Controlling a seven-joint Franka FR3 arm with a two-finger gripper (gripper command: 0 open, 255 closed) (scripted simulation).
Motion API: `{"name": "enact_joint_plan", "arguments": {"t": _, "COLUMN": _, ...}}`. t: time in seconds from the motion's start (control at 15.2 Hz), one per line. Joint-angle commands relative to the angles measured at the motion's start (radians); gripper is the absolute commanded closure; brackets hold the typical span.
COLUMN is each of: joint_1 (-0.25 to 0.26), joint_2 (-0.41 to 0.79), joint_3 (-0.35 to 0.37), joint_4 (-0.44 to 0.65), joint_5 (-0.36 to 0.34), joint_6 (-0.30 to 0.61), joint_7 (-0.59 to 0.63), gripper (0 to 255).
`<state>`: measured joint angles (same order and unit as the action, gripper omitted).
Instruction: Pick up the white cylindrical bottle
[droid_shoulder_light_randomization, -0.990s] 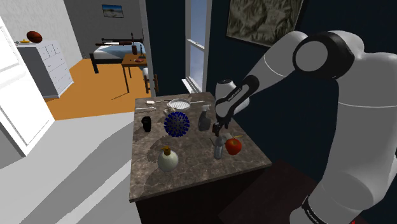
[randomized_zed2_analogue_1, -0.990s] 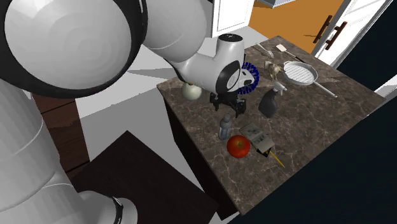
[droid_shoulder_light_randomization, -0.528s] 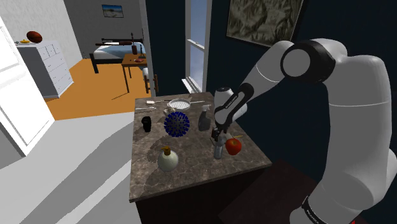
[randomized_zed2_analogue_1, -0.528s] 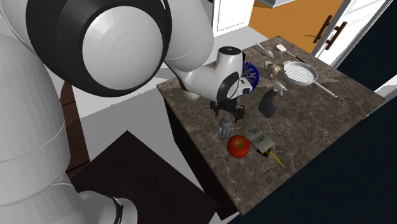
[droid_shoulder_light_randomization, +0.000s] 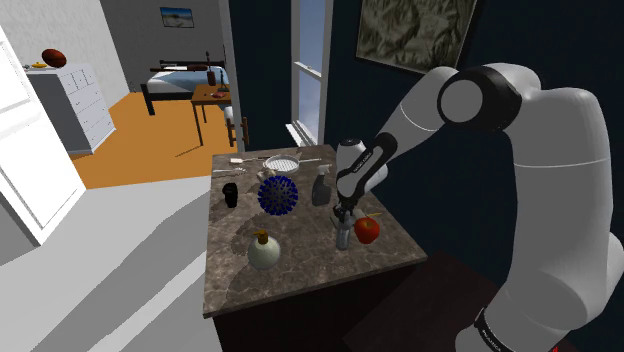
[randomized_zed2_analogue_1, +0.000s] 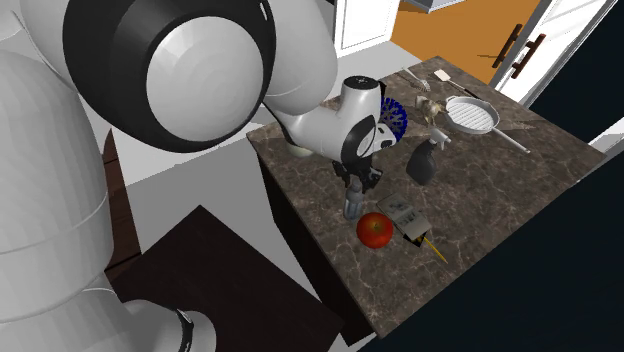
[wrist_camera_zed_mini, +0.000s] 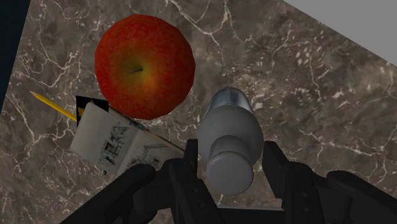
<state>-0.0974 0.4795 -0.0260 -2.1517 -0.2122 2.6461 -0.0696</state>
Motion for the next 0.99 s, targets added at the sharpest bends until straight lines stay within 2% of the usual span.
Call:
{"name": "enact_joint_plan", "arguments": {"t": 0.0, "joint_1": 0.0, "joint_2": 0.001, "joint_3": 0.0, "joint_4": -0.001, "joint_5": 0.0, "joint_6": -0.001, "joint_7": 0.0, "gripper": 255}}
{"name": "enact_joint_plan", "arguments": {"t": 0.2, "joint_1": 0.0, "joint_2": 0.001, "joint_3": 0.0, "joint_4": -0.003, "joint_5": 0.0, "joint_6": 0.001, "joint_7": 0.001, "gripper": 255}}
{"name": "enact_joint_plan", "arguments": {"t": 0.92, "joint_1": -0.008, "joint_2": -0.127, "joint_3": 0.014, "joint_4": -0.016, "joint_5": 0.022, "joint_6": -0.114, "joint_7": -0.027, "gripper": 255}}
